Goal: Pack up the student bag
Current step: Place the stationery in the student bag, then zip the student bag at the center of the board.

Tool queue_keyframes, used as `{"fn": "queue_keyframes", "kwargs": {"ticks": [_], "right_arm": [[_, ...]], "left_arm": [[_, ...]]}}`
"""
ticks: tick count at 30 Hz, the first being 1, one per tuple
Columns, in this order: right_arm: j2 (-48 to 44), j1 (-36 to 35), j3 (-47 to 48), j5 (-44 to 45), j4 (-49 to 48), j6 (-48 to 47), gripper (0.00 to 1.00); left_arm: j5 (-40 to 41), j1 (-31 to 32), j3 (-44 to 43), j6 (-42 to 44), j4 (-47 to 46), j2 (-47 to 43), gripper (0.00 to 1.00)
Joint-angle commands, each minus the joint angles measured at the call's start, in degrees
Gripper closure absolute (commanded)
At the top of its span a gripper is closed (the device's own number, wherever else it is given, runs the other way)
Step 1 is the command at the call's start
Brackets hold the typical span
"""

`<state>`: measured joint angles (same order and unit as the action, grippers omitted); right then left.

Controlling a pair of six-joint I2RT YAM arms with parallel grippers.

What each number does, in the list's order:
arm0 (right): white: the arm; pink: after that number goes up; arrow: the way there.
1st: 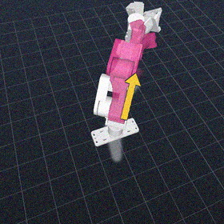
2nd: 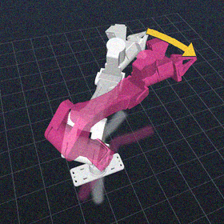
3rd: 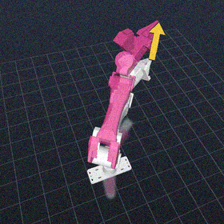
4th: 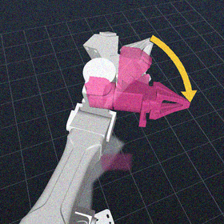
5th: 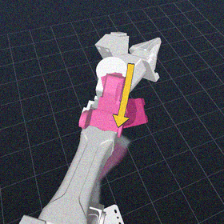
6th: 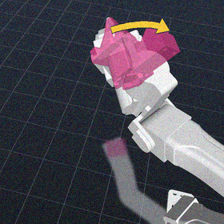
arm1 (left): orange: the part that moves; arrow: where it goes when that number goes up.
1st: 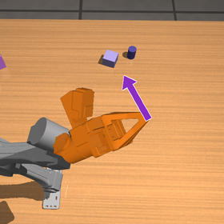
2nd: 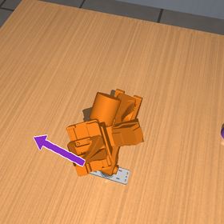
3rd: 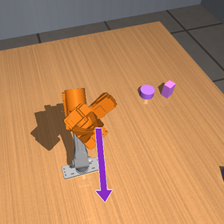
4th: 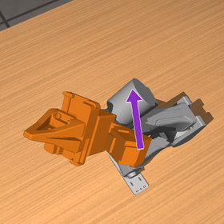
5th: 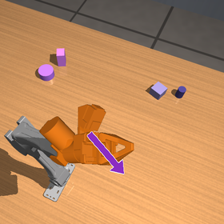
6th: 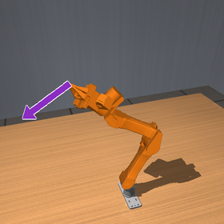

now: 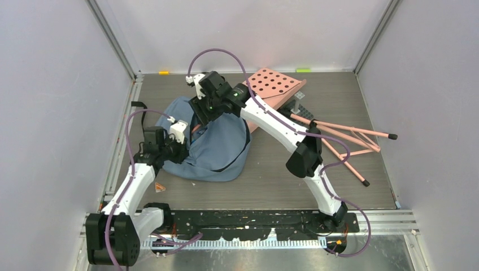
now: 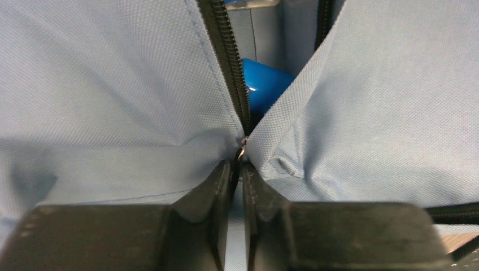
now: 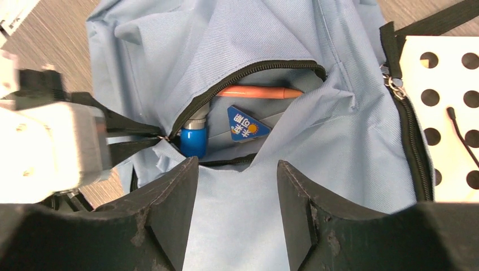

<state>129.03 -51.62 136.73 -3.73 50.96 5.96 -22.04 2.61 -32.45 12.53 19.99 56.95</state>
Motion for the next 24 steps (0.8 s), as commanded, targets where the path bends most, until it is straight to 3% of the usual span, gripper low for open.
{"fn": "queue_keyframes", "kwargs": {"ticks": [1, 3, 6, 9, 15, 24], "right_arm": [[-6.0, 0.1, -2.1, 0.7, -2.0, 0.3, 0.41], [-6.9, 0.1, -4.3, 0.5, -2.2, 0.7, 0.48], [-8.5, 0.1, -8.5, 0.7, -4.1, 2.9, 0.50], [-11.6, 0.1, -16.3, -1.1, -7.5, 4.7, 0.50], [-20.0, -0.1, -33.6, -4.9, -23.6, 8.0, 0.46], [-22.7, -4.6, -43.1, -6.3, -35.2, 9.2, 0.45]], "left_arm": [[-4.7, 0.2, -2.4, 0.5, -1.2, 2.4, 0.98], [-4.4, 0.2, -3.8, 0.3, 0.1, 2.7, 1.00], [-2.5, 0.2, -5.2, -0.1, 1.4, 1.3, 1.00], [-1.1, 0.2, -6.4, -1.0, 2.8, -1.3, 1.00], [0.9, 0.2, -7.3, -2.7, 3.7, -7.3, 1.00], [1.6, 0.1, -8.7, -2.9, 2.7, -9.0, 1.00]]}}
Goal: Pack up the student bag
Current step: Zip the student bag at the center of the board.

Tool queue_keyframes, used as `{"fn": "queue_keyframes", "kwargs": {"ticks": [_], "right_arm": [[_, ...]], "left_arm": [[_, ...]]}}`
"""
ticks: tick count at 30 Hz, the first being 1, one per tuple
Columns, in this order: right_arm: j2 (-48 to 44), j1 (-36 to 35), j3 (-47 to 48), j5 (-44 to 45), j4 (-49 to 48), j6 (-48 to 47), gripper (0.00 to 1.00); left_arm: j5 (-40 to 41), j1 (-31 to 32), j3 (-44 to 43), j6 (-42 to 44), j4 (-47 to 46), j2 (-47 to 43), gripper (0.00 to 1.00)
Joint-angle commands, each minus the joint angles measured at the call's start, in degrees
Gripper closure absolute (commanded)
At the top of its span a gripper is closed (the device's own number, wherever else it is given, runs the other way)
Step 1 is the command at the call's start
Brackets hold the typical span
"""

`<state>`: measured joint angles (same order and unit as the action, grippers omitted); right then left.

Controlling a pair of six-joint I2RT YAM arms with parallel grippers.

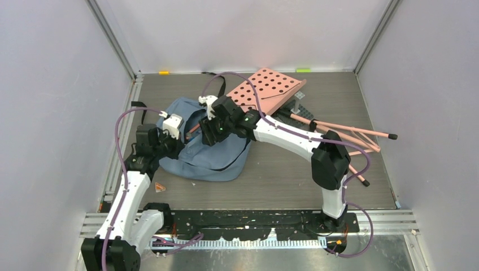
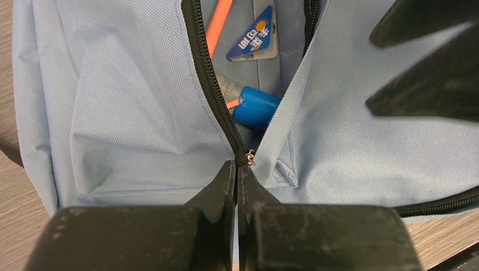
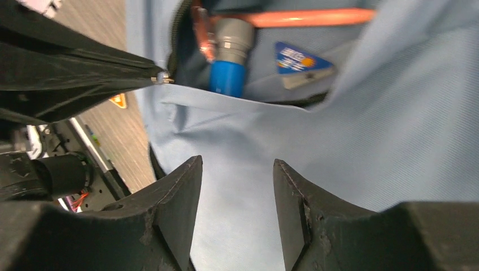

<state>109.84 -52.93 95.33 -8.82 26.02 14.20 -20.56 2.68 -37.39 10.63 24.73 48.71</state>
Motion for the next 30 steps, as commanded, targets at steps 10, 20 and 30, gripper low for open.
{"fn": "queue_keyframes", "kwargs": {"ticks": [10, 20, 30], "right_arm": [[1.1, -8.4, -2.4, 3.2, -19.0, 5.9, 0.45], [5.3, -9.3, -1.4, 7.5, -19.1, 5.5, 0.48], [6.6, -10.4, -0.9, 7.4, -18.9, 3.1, 0.84]], "left_arm": [[0.8, 0.1, -5.1, -2.4, -0.9, -1.9, 1.00], [0.8, 0.1, -4.4, -4.1, 0.3, -3.8, 1.00], [1.1, 0.1, -3.7, -4.0, 0.5, -4.6, 1.00]]}}
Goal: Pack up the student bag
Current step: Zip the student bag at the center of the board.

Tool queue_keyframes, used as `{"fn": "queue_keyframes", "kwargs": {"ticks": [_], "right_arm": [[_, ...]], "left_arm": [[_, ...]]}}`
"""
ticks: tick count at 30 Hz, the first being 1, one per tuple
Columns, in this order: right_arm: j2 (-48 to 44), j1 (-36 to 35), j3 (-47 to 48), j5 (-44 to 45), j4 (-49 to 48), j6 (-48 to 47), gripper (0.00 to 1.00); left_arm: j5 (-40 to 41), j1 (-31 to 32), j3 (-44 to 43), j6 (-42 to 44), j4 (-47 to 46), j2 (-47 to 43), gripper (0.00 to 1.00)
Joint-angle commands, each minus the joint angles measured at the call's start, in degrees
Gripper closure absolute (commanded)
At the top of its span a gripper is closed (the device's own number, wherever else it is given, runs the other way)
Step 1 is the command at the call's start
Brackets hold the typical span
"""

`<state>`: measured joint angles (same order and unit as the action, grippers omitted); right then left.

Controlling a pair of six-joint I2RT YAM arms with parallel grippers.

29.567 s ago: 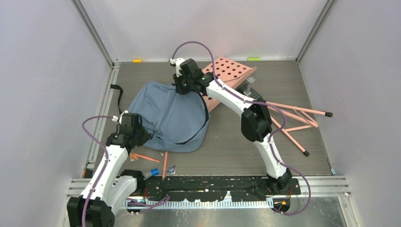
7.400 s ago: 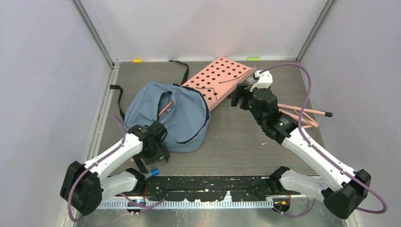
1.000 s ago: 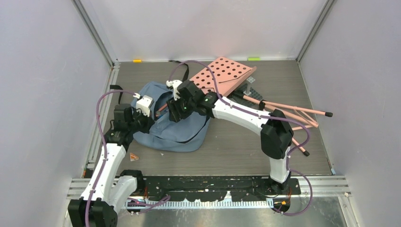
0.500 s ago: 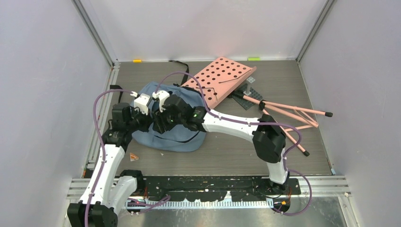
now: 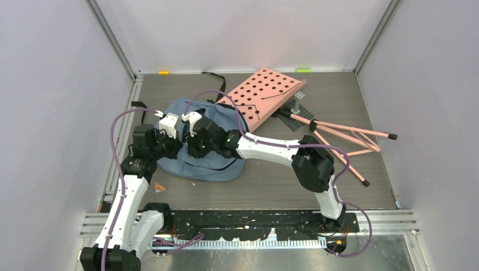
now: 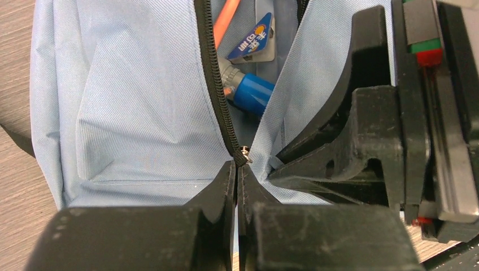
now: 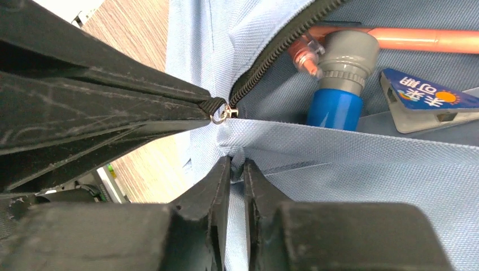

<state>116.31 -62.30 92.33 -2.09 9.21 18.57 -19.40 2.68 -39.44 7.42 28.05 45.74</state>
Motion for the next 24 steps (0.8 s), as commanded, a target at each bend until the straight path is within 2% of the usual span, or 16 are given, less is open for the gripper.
{"fn": "queue_keyframes", "kwargs": {"ticks": [1, 2, 4, 16, 24], "right_arm": [[0.0, -1.3, 1.9, 0.4, -2.0, -2.1, 0.88], [-0.3, -1.5, 1.8, 0.3, -2.0, -2.6, 0.96], [-1.0, -1.8, 1.0, -0.9, -1.8, -3.9, 0.99], [-6.0, -2.4, -5.2, -9.6, 0.8, -6.4, 0.99], [-7.0, -2.4, -5.9, -12.8, 2.2, -7.3, 0.99]], "left_arm": [[0.3, 0.1, -1.5, -0.6, -3.0, -1.6, 1.00], [0.8, 0.1, -1.5, -0.3, -3.3, -1.7, 1.00], [1.7, 0.1, -1.6, 0.5, -4.1, -1.7, 1.00], [0.8, 0.1, -4.8, 1.8, -11.1, 3.5, 1.00], [-0.8, 0.1, -8.1, 0.7, -14.7, 8.1, 1.00]]}}
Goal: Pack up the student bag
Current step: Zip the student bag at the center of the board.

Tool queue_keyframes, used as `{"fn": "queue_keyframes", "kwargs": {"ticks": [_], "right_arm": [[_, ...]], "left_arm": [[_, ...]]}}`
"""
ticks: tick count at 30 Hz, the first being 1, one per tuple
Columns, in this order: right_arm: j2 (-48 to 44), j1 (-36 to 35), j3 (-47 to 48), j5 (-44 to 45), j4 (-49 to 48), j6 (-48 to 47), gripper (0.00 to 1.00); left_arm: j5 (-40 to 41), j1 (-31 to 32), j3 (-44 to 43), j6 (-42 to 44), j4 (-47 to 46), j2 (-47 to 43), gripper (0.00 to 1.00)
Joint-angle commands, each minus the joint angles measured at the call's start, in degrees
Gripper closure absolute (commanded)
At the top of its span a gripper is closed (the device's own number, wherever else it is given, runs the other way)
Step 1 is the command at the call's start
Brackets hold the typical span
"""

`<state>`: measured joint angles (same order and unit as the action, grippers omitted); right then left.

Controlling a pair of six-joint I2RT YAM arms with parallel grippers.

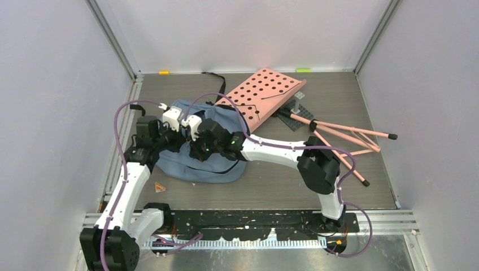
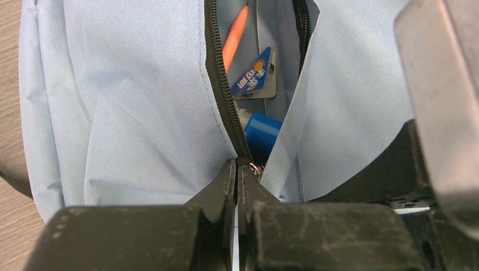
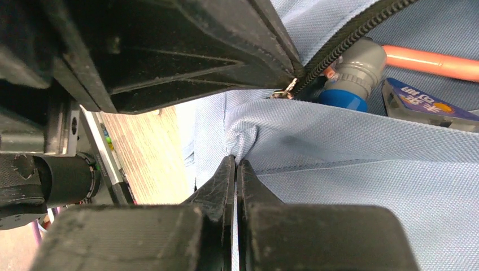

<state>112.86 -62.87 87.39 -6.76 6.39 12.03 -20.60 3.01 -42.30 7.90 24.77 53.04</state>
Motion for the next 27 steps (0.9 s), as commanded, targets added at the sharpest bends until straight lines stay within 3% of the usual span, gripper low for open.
{"fn": "queue_keyframes", "kwargs": {"ticks": [1, 27], "right_arm": [[-3.5, -1.9, -1.0, -8.5, 5.2, -0.9, 0.99], [-6.0, -1.8, -4.0, -9.5, 8.4, -4.0, 0.99]], "left_arm": [[0.4, -0.2, -5.6, 0.3, -11.7, 1.1, 1.00], [1.8, -0.2, -13.7, 2.8, -19.1, 8.5, 1.00]]}}
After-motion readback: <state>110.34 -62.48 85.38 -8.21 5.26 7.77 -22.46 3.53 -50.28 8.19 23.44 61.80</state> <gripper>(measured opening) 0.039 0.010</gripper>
